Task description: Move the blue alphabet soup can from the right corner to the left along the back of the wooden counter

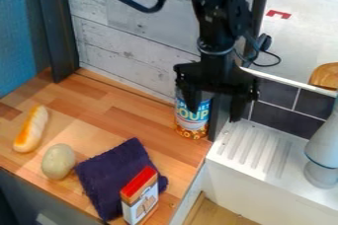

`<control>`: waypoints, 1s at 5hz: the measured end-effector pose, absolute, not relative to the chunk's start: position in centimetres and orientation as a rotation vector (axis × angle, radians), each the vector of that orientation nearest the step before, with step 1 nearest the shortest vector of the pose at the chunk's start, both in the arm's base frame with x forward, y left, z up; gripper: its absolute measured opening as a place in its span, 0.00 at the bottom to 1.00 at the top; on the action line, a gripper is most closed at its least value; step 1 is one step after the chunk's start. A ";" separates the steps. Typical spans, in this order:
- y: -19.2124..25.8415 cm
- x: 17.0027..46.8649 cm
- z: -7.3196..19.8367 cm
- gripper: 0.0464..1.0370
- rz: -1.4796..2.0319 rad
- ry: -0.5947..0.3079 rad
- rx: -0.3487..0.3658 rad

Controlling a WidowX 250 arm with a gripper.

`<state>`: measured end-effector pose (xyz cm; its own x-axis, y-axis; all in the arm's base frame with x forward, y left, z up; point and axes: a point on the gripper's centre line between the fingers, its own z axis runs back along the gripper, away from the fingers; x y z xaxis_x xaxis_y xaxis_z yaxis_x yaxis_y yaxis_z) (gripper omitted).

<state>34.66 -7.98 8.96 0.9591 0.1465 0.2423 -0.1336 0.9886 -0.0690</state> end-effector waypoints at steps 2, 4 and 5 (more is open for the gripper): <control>-8.6 36.9 7.1 0.96 -0.025 -0.319 -0.079; -7.6 37.4 4.9 0.96 -0.035 -0.311 -0.028; -7.3 38.1 4.6 0.96 -0.012 -0.320 -0.007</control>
<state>38.07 -7.31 4.63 0.9492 -0.0101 0.3145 0.0125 0.9999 -0.0055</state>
